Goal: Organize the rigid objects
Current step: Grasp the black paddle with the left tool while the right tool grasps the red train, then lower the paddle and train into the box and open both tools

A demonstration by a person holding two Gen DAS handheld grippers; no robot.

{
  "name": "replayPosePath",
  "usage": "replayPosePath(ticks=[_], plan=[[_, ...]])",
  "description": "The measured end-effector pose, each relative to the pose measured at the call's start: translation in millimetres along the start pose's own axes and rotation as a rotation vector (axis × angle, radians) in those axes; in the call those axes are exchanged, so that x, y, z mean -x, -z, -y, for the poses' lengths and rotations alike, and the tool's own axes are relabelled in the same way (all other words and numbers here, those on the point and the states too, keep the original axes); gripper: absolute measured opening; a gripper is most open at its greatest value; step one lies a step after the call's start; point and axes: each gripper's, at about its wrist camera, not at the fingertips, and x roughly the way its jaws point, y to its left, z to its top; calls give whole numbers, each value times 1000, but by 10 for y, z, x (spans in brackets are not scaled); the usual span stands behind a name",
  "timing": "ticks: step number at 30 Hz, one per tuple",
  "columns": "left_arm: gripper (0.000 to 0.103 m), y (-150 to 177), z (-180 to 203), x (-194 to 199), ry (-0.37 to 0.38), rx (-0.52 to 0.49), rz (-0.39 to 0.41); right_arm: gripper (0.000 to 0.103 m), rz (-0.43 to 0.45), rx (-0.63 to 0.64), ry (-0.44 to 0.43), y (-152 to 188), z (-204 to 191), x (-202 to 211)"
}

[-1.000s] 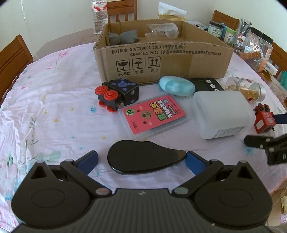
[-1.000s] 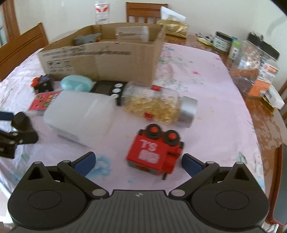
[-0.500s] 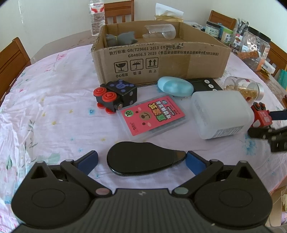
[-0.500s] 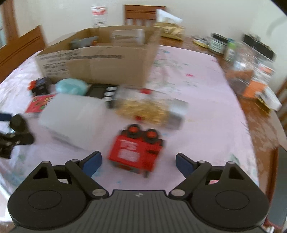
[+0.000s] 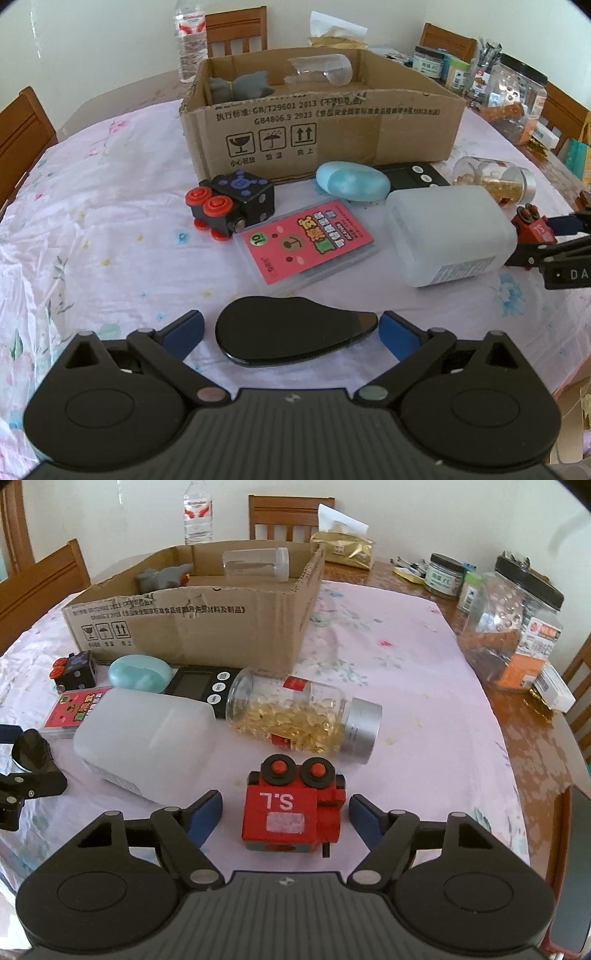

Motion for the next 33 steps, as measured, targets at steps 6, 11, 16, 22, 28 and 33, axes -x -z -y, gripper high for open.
replayPosePath(ticks=[6, 11, 16, 22, 28, 33], plan=[[96, -17, 44, 11, -28, 50, -25, 75, -5, 13, -2, -31, -1, -6], [93, -39, 30, -3, -48, 89, -28, 67, -6, 15, -11, -51, 2, -15], [90, -51, 38, 0, -45, 71, -29, 61, -18, 25, -17, -74, 0, -11], [90, -90, 11, 46, -31, 56, -46, 61, -32, 41, -25, -97, 16, 19], [90, -169, -30, 166, -23, 17, -43, 61, -27, 71, -38, -143, 59, 124], [90, -240, -59, 251, -22, -2, -30, 61, -18, 88, -33, -185, 97, 213]])
